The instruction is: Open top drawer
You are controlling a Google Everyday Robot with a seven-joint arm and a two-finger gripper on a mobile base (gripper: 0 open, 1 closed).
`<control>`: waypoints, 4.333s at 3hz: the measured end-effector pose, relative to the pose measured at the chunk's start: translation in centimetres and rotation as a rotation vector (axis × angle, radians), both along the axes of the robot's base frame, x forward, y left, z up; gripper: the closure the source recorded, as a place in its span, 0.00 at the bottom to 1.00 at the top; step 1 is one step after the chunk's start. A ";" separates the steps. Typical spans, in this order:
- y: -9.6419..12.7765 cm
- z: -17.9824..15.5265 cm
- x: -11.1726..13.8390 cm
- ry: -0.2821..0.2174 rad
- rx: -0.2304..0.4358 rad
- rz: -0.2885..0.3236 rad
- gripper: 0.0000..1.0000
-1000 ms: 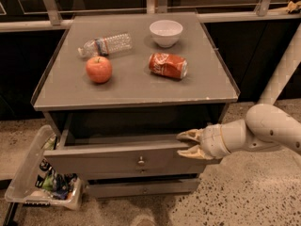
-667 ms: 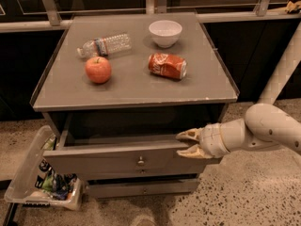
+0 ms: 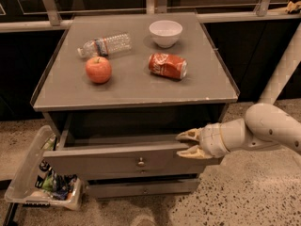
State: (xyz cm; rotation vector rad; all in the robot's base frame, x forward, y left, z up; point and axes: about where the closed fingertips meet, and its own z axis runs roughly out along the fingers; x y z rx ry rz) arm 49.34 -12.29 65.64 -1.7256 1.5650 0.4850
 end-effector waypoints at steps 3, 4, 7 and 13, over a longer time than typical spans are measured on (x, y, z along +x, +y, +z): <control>-1.3 -2.1 -1.4 0.068 0.039 0.016 0.34; -1.1 -1.8 -1.4 0.068 0.039 0.016 0.57; -1.2 -1.6 -2.3 0.066 0.023 0.001 1.00; -2.6 -2.3 -7.6 0.036 0.038 0.018 0.37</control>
Offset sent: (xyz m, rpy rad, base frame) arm -0.0262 -0.0339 -0.0695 0.0923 0.1556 0.0135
